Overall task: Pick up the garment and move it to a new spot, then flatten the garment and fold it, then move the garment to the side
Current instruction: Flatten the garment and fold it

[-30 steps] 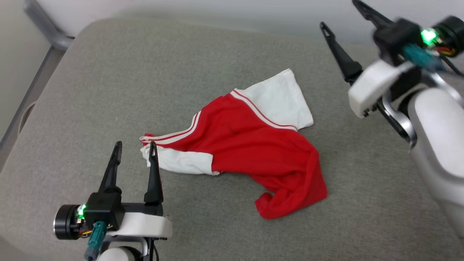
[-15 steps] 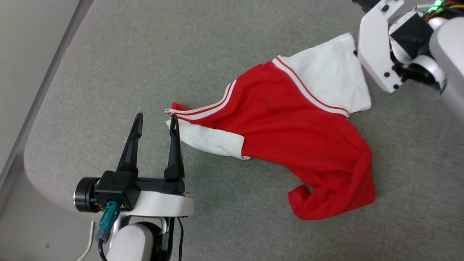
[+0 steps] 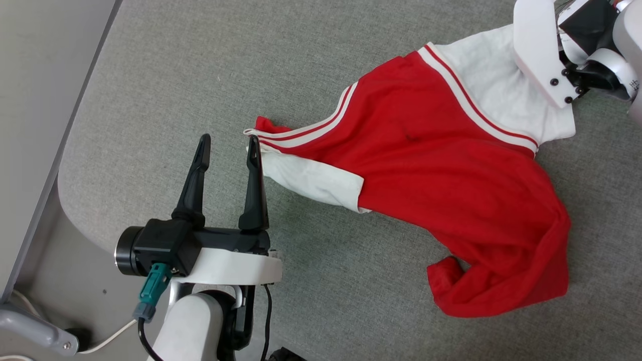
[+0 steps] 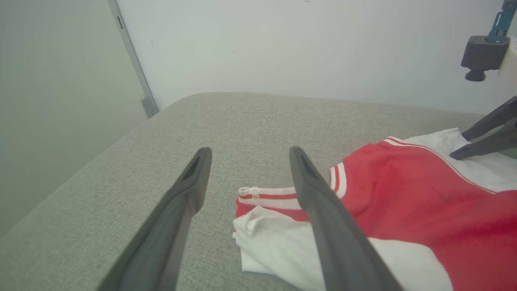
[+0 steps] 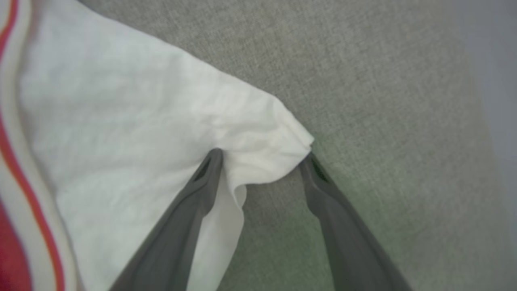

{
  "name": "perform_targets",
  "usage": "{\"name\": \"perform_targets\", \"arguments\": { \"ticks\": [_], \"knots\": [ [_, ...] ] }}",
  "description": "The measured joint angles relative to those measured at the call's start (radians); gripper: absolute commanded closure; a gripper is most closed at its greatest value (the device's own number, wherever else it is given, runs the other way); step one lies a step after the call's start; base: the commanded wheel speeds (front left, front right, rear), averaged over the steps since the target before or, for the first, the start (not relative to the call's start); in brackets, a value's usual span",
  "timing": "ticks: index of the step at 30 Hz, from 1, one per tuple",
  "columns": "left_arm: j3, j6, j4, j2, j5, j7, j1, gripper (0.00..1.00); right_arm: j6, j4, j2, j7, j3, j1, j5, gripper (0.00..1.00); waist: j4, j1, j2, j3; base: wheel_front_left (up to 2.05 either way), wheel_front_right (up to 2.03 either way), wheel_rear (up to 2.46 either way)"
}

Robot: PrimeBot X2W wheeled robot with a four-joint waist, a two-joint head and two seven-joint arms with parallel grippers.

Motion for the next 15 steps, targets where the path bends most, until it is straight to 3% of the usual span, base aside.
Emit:
{"name": "perform_targets", "arguments": {
  "ticks": [1, 2, 3, 9, 15],
  "knots": [
    [-0.002, 0.002, 0.000, 0.000, -0.001, 0.000, 0.000, 0.00, 0.000, 0.001, -0.002, 0.000, 0.010, -0.004, 0.007, 0.09, 0.002, 0.0000, 0.0000, 0.003, 0.00, 0.00, 0.00],
    [-0.002, 0.006, 0.001, 0.000, -0.001, 0.000, 0.000, 0.00, 0.000, 0.002, -0.004, -0.001, 0.016, -0.008, 0.014, 0.72, 0.002, 0.0000, 0.0000, 0.005, 0.00, 0.00, 0.00],
    [-0.001, 0.007, 0.002, 0.000, 0.000, 0.000, 0.000, 0.00, 0.000, 0.003, -0.007, -0.005, 0.023, -0.012, 0.018, 1.00, 0.001, 0.0000, 0.0000, 0.005, 0.00, 0.00, 0.00],
    [0.026, 0.008, 0.013, 0.000, 0.013, 0.000, 0.000, 0.00, 0.002, 0.012, 0.007, -0.089, 0.057, -0.014, 0.040, 1.00, -0.019, 0.0001, 0.0000, -0.009, 0.00, 0.00, 0.00],
    [0.057, 0.001, 0.027, -0.001, 0.047, 0.000, 0.025, 0.00, 0.002, 0.013, 0.021, -0.264, 0.062, -0.016, 0.080, 1.00, -0.052, 0.0004, 0.0000, -0.063, 0.00, 0.00, 0.00]
  ]
}}
